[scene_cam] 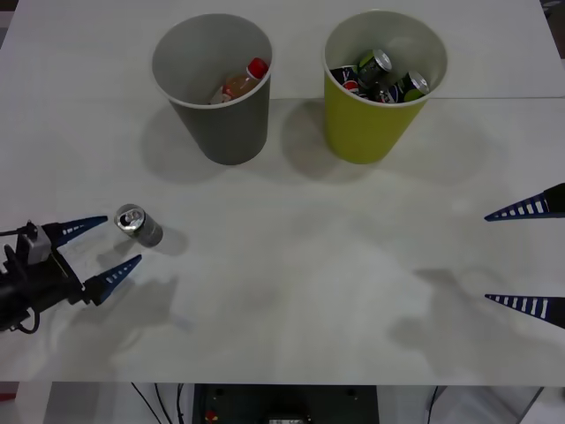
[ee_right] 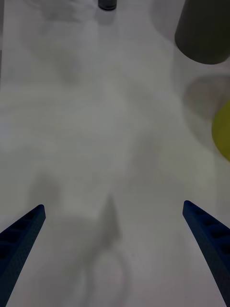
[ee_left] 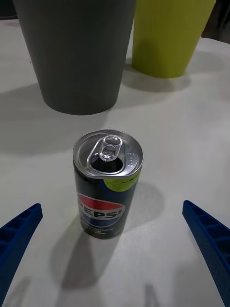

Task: Put the can into the green bin and the plastic bottle into the gray bin

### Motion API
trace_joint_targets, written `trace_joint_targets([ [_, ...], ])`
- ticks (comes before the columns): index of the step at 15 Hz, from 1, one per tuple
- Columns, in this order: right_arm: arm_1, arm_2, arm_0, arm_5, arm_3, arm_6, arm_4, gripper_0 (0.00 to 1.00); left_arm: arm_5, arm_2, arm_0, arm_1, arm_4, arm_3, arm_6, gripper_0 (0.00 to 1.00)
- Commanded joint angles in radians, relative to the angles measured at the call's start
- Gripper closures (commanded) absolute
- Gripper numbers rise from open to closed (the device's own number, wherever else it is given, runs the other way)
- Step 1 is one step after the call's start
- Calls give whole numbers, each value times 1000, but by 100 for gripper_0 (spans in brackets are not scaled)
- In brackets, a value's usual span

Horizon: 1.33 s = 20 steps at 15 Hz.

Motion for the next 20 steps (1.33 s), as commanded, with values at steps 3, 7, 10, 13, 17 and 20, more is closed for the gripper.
trace_joint_targets([
  [3,0,0,0,0,0,0,0,0,33,0,-27,-39,-6,27,-6,0],
  [7,0,0,0,0,0,0,0,0,51,0,-36,-73,-7,27,-24,0],
  [10,0,0,0,0,0,0,0,0,73,0,-45,-107,-21,27,-35,0],
  [13,0,0,0,0,0,0,0,0,91,2,-56,-127,-41,27,-43,0],
  [17,0,0,0,0,0,0,0,0,113,0,-84,-144,-65,36,-43,0],
  [20,0,0,0,0,0,0,0,0,114,0,-102,-150,-84,50,-43,0],
])
